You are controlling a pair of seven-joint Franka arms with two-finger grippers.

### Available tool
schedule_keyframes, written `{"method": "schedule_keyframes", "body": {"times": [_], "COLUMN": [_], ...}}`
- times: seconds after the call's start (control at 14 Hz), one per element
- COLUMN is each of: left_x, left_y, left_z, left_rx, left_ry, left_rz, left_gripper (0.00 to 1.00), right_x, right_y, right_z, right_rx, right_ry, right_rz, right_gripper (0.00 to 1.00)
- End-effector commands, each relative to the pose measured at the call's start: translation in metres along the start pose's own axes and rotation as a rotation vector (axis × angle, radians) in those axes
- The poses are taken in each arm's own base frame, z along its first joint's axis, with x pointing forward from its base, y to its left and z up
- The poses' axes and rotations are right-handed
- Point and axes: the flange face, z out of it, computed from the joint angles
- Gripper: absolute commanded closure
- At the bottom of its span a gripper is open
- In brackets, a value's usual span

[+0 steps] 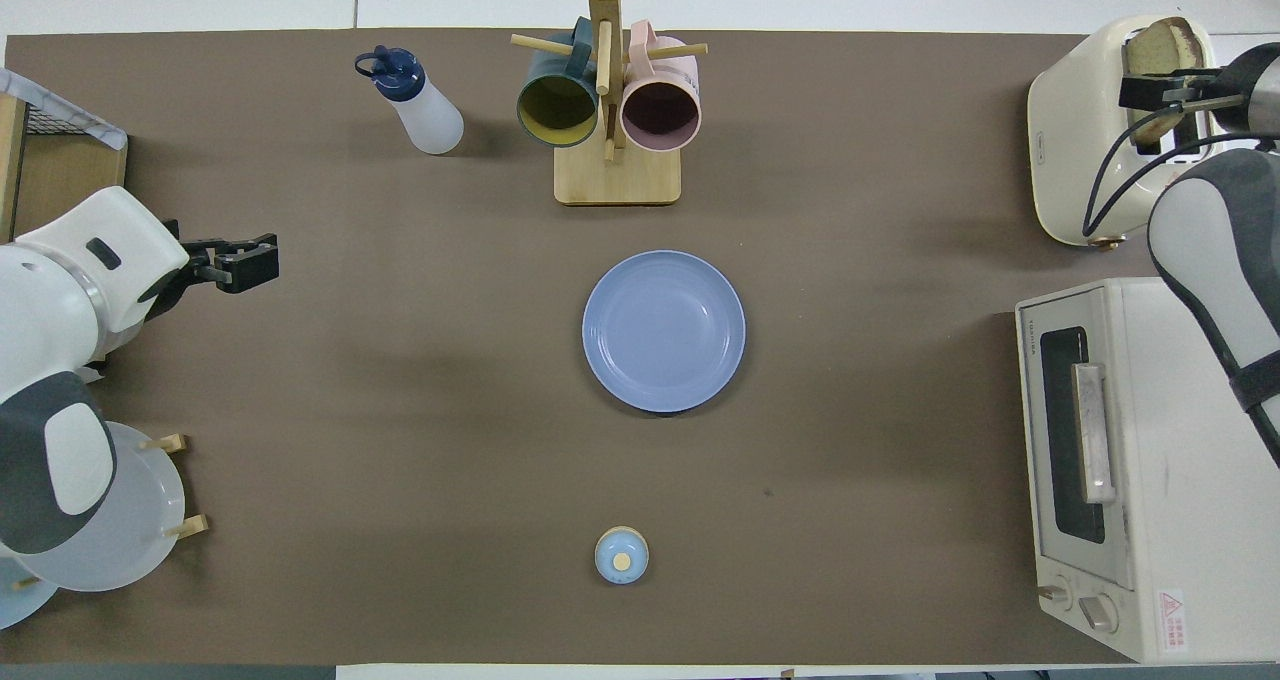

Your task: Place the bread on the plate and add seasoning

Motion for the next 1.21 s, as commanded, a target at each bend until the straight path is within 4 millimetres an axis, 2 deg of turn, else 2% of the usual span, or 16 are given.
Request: {"method": "schedule_keyframes", "body": {"times": [0.0,0.07,0.21,0.28,0.5,0.57,0.64,0.71,0.78,0.85,0.93,1.07,1.14], "left_x": [-0.002,-0.008,-0.019,-0.025,-0.040,-0.046,-0.054,-0.045,-0.040,-0.040,-0.035,-0.032,-0.022], "left_y": [0.016,0.025,0.051,0.064,0.096,0.111,0.114,0.111,0.108,0.117,0.112,0.123,0.124], "left_z": [0.041,0.064,0.111,0.129,0.164,0.176,0.192,0.194,0.192,0.193,0.195,0.212,0.213], "left_rx": [-0.002,-0.009,-0.034,-0.045,-0.077,-0.081,-0.070,-0.057,-0.047,-0.045,-0.014,0.050,0.086], "left_ry": [0.096,0.125,0.181,0.197,0.260,0.301,0.312,0.325,0.337,0.338,0.350,0.368,0.403], "left_rz": [-0.016,-0.037,-0.043,-0.031,-0.090,-0.116,-0.128,-0.123,-0.136,-0.147,-0.147,-0.175,-0.192], "left_gripper": [0.00,0.00,0.00,0.00,0.00,0.00,0.00,0.00,0.00,0.00,0.00,0.00,0.00], "right_x": [0.000,0.000,0.005,0.007,0.022,0.033,0.044,0.050,0.057,0.056,0.055,0.060,0.061], "right_y": [0.002,0.004,0.007,0.018,0.021,0.015,0.011,-0.004,-0.031,-0.050,-0.071,-0.124,-0.162], "right_z": [-0.001,-0.002,-0.009,-0.015,-0.038,-0.060,-0.088,-0.114,-0.150,-0.168,-0.182,-0.190,-0.196], "right_rx": [-0.005,-0.006,0.002,0.007,0.032,0.033,0.020,0.003,-0.001,0.015,0.046,0.128,0.174], "right_ry": [0.008,0.005,-0.030,-0.067,-0.156,-0.168,-0.175,-0.185,-0.151,-0.158,-0.166,-0.120,-0.084], "right_rz": [-0.026,-0.047,-0.156,-0.161,-0.164,-0.182,-0.205,-0.248,-0.296,-0.319,-0.331,-0.347,-0.382], "right_gripper": [0.82,1.00,1.00,1.00,1.00,1.00,1.00,1.00,1.00,1.00,1.00,1.00,1.00]}}
